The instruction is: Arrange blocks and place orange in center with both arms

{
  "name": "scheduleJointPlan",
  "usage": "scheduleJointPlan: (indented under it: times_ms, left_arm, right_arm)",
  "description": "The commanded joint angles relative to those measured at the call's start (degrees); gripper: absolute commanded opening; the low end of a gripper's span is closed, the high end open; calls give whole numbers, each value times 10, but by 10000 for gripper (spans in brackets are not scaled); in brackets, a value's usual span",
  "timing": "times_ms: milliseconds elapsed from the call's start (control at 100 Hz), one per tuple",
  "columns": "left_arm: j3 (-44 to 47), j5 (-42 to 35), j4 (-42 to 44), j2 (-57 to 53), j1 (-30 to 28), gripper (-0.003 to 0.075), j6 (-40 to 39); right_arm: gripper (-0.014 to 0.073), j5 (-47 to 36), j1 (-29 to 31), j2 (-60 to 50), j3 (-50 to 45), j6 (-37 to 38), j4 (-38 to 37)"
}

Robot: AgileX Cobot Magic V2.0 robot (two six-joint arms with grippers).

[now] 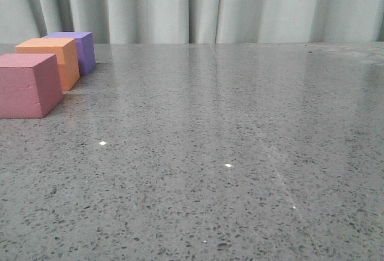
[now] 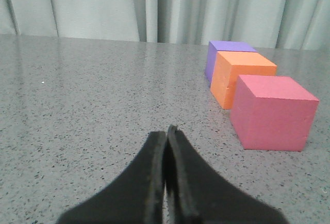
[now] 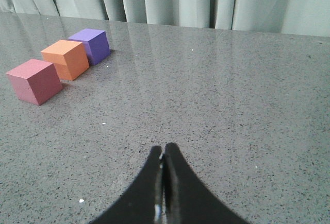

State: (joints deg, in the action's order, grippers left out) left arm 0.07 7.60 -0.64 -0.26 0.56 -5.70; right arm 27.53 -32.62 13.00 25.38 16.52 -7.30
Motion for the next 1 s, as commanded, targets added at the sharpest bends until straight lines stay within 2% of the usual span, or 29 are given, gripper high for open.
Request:
scheduleJointPlan:
  times_ms: [0, 200, 340, 510, 630, 990]
  left_arm:
    - [11, -46, -5, -19, 1, -19, 2]
    - [11, -46, -5, -19, 1, -19, 2]
    - [11, -46, -5, -19, 1, -19, 2]
    - [11, -46, -5, -19, 1, -19, 2]
    - [11, -46, -5, -19, 1, -19, 2]
    - [11, -46, -5, -19, 1, -19, 2]
  right_arm:
    - [-122, -46, 0, 7, 14, -5, -9]
    - [-122, -53, 0, 7, 5, -5, -10]
    - [-122, -96, 17, 7, -14, -8, -10]
    - [-122, -261, 92, 6, -74, -56, 43]
    - [-122, -338, 141, -10, -117, -79, 66]
    - [-122, -357, 281, -86, -226, -82, 36]
